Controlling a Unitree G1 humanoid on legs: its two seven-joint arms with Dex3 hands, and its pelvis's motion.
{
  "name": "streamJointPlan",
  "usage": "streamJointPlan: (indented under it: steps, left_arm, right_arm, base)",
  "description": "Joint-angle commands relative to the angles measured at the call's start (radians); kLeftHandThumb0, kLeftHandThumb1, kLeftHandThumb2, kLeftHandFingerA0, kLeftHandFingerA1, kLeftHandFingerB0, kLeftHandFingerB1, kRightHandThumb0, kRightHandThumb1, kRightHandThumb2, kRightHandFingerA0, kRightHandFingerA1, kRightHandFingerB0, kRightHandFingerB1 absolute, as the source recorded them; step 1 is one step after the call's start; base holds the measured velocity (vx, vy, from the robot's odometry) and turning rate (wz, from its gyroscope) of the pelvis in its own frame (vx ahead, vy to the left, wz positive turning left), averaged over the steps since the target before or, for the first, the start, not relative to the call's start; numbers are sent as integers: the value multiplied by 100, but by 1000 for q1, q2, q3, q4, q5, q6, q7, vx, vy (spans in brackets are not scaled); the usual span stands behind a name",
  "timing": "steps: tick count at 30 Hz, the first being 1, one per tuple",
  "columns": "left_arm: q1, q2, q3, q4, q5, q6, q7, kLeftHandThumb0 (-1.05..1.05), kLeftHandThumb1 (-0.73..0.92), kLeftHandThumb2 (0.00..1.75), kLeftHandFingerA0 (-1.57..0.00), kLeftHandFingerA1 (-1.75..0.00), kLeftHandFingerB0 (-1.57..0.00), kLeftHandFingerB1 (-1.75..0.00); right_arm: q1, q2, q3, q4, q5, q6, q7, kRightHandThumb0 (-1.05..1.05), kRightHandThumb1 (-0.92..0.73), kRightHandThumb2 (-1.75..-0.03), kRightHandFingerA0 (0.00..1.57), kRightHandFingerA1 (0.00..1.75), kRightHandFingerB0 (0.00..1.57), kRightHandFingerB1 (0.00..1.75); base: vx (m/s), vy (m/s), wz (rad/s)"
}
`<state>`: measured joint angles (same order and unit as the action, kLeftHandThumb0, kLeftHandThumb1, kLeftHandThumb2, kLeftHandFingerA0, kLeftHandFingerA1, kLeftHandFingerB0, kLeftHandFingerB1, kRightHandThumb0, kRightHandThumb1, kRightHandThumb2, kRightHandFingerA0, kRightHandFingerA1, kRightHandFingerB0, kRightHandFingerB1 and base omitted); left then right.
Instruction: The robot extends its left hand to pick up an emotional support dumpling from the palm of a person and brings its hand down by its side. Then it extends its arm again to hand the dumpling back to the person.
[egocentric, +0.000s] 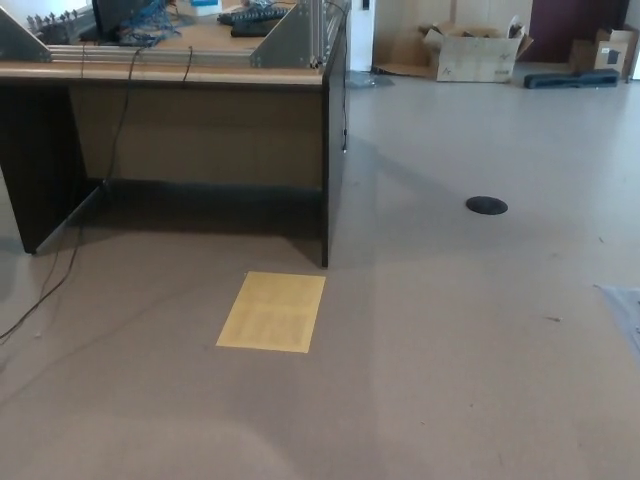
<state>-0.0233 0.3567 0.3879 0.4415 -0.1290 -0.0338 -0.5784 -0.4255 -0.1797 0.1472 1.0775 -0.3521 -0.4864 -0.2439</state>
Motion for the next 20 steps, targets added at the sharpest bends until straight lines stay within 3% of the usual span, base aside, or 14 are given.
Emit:
streamJointPlan:
  steps: [1, 10, 20]
  left_arm:
    - [43, -15, 35, 164, 112, -350, 291, -28, 49, 59, -32, -40, -30, -33]
    - [38, 1, 1, 194, 125, -391, 321, -26, 50, 56, -36, -39, -31, -31]
    - [35, 22, -31, 238, 134, -450, 346, -29, 51, 56, -38, -39, -30, -31]
  right_arm:
    - [39, -10, -28, 3, 34, -1, -14, -26, -58, -57, 83, 52, 75, 49]
    - [38, -16, -23, 9, 27, -3, -14, -27, -58, -58, 85, 59, 75, 49]
    - [46, -13, -25, 4, 28, -6, -17, -26, -57, -58, 85, 55, 75, 49]
  base:
    - [0, 0, 0]
    - [0, 0, 0]
    - [0, 0, 0]
